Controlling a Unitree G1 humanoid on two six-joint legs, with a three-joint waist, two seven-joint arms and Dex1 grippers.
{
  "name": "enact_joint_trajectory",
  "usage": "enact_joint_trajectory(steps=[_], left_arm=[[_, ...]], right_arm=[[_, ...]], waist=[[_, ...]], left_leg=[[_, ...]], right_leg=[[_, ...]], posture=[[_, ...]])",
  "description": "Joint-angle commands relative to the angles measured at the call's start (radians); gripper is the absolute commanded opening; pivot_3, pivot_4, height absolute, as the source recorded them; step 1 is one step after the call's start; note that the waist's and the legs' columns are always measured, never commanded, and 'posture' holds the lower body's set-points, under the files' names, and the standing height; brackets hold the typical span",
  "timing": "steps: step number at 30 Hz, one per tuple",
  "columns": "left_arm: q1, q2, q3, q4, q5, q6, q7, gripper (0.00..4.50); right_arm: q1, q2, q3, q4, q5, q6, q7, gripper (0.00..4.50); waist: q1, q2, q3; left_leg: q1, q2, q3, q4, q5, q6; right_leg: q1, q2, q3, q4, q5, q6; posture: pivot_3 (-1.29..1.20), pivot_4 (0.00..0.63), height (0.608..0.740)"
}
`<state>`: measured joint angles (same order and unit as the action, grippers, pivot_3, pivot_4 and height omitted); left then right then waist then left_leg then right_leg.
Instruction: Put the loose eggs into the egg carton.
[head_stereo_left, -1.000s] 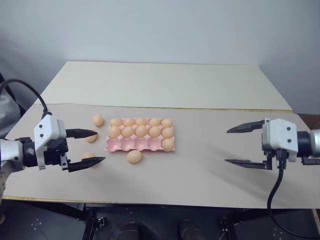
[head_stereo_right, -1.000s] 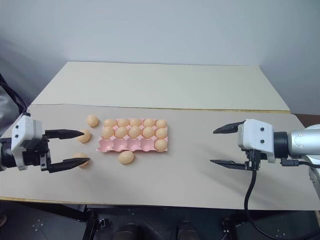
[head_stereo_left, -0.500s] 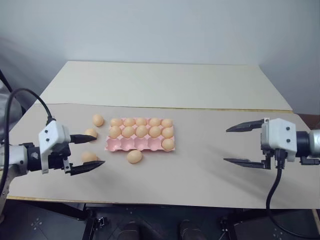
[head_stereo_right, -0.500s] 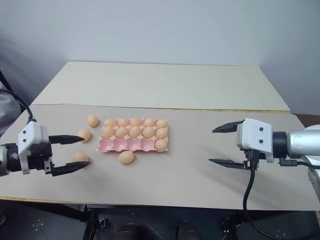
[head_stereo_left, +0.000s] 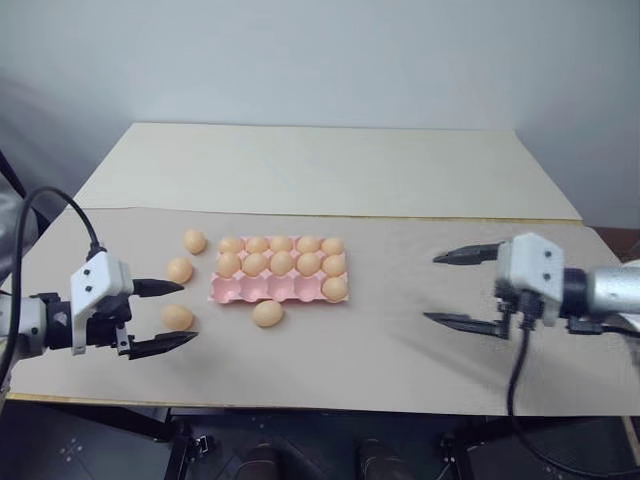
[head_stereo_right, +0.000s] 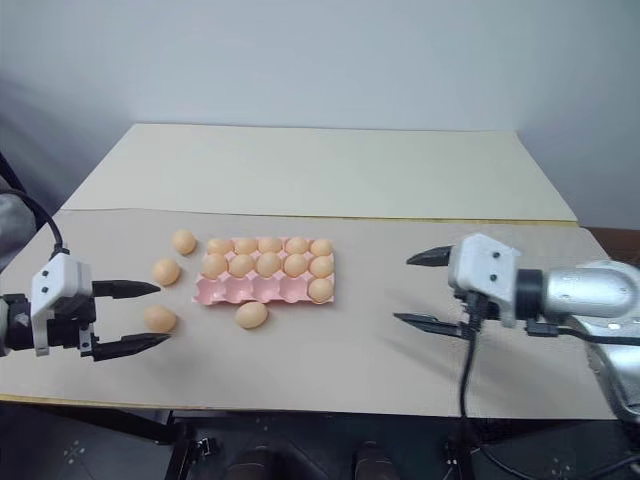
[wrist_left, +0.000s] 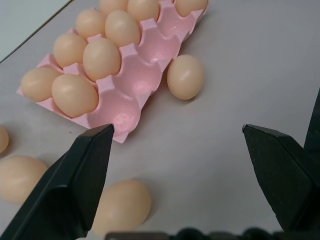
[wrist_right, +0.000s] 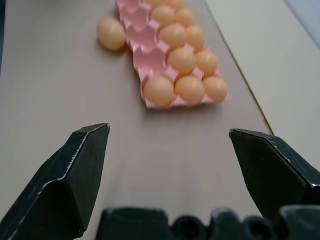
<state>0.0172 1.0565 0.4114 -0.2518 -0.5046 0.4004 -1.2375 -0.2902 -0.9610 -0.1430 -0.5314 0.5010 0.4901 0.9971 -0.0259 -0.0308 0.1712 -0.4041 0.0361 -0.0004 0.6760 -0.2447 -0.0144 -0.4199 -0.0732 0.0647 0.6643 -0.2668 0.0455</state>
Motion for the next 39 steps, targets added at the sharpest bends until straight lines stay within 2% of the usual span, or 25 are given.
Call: enact_joint_trajectory(steps=[1,6,12,16,22,28,32,35,39], left_arm=[[-0.032,0.018,-0.008,0.011,0.006,-0.025,-0.013,4.46],[-0.069,0.019,-0.056,0.046,0.029,-0.040,-0.020,4.46],[-0.077,0.017,-0.077,0.060,0.041,-0.049,-0.026,4.46],[-0.064,0.008,-0.083,0.045,0.036,-0.047,-0.027,4.46],[-0.069,-0.074,-0.140,0.014,-0.038,-0.002,-0.031,4.46],[-0.122,-0.161,-0.266,0.055,0.003,-0.012,-0.003,4.46],[-0.183,-0.205,-0.354,0.116,0.100,-0.048,0.060,4.46],[-0.219,-0.225,-0.391,0.146,0.157,-0.073,0.096,4.46],[-0.252,-0.241,-0.394,0.155,0.152,-0.050,0.109,4.46]], right_arm=[[-0.076,0.136,0.138,-0.084,-0.002,0.088,-0.155,4.50],[-0.143,0.309,0.334,-0.106,-0.099,0.137,-0.285,4.50],[-0.230,0.501,0.552,-0.031,-0.250,0.149,-0.397,4.50],[-0.248,0.549,0.619,0.015,-0.324,0.122,-0.410,4.50],[-0.249,0.527,0.602,-0.006,-0.330,0.128,-0.364,4.50],[-0.261,0.453,0.560,-0.040,-0.316,0.147,-0.306,4.50],[-0.246,0.372,0.504,-0.095,-0.310,0.156,-0.268,4.50],[-0.230,0.313,0.455,-0.133,-0.303,0.169,-0.249,4.50],[-0.205,0.253,0.379,-0.176,-0.275,0.189,-0.228,4.50]], waist=[[-0.001,-0.001,0.000],[-0.006,-0.001,0.000],[-0.015,-0.002,-0.001],[-0.016,-0.002,-0.001],[-0.014,-0.002,-0.001],[-0.014,-0.003,-0.001],[-0.014,-0.003,-0.001],[-0.013,-0.003,-0.002],[-0.014,-0.003,-0.002]], left_leg=[[0.000,0.000,0.000,0.000,0.000,0.000],[-0.002,0.000,-0.001,0.000,0.000,0.000],[-0.002,0.000,-0.001,0.000,0.000,0.000],[-0.002,0.000,-0.001,0.000,0.000,0.000],[-0.002,0.000,-0.001,0.000,0.000,0.000],[-0.002,-0.001,-0.002,0.000,0.000,0.000],[-0.002,-0.001,-0.002,0.000,0.000,0.000],[-0.002,-0.001,-0.002,0.001,0.000,0.000],[-0.002,-0.001,-0.003,0.000,0.000,0.000]], right_leg=[[0.000,0.000,0.000,0.000,0.000,0.000],[-0.002,0.000,0.000,0.000,0.000,0.000],[-0.002,0.000,-0.001,0.001,0.000,0.000],[-0.002,0.000,-0.001,0.001,0.000,0.000],[-0.001,-0.001,-0.001,0.001,0.000,0.000],[-0.001,0.000,-0.001,0.001,0.000,0.000],[-0.001,0.000,-0.001,0.001,0.000,0.000],[-0.001,-0.001,-0.002,0.001,0.000,0.000],[-0.001,-0.001,-0.002,0.001,0.000,0.000]], posture=[[0.00,0.150,0.740],[0.00,0.150,0.740],[0.00,0.150,0.740],[0.00,0.150,0.740],[0.00,0.150,0.740],[0.00,0.150,0.740],[0.00,0.150,0.740],[0.00,0.150,0.740],[0.00,0.150,0.740]])
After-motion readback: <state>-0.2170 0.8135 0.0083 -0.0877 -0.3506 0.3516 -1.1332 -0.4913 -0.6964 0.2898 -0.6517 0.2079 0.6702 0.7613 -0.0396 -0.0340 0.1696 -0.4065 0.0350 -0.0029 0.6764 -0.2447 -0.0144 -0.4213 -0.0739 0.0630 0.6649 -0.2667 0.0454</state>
